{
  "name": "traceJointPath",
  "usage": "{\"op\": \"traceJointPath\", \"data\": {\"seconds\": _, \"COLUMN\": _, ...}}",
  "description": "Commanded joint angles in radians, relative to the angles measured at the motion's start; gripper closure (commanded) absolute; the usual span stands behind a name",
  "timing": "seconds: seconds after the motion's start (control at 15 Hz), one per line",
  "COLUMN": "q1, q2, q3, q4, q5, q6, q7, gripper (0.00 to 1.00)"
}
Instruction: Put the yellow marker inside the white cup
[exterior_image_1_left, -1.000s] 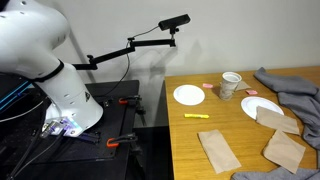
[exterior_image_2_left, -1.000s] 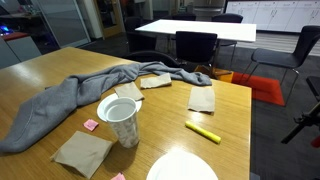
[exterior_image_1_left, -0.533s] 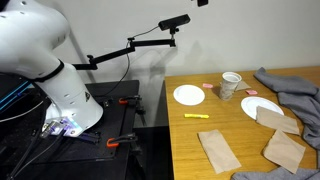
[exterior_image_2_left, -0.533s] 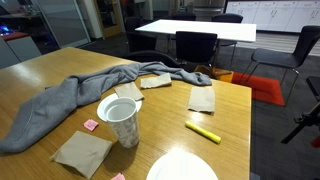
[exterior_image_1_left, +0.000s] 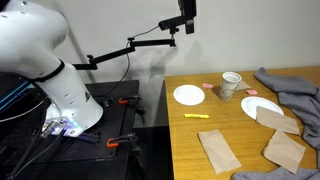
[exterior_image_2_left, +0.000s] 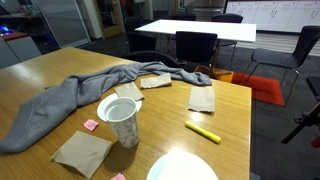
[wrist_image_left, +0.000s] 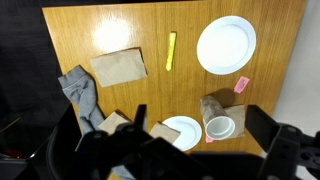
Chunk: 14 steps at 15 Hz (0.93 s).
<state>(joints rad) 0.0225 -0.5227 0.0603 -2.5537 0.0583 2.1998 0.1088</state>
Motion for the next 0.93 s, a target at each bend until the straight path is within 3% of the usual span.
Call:
{"op": "traceJointPath", "data": {"seconds": 0.0, "q1": 0.008, "q2": 0.032, "q3": 0.025, "q4": -0.055, "q5": 0.023, "q6": 0.08, "q7": 0.067, "gripper": 0.0}}
{"op": "traceJointPath", "data": {"seconds": 0.2, "q1": 0.012, "q2": 0.086, "q3": 0.038, "q4": -0.08, "q5": 0.023, "q6": 0.129, "q7": 0.096, "gripper": 0.0}}
{"op": "traceJointPath", "data": {"seconds": 0.87, "q1": 0.055, "q2": 0.39, "q3": 0.013, "q4": -0.062, "q5": 0.084, "q6": 0.374, "q7": 0.006, "gripper": 0.0}}
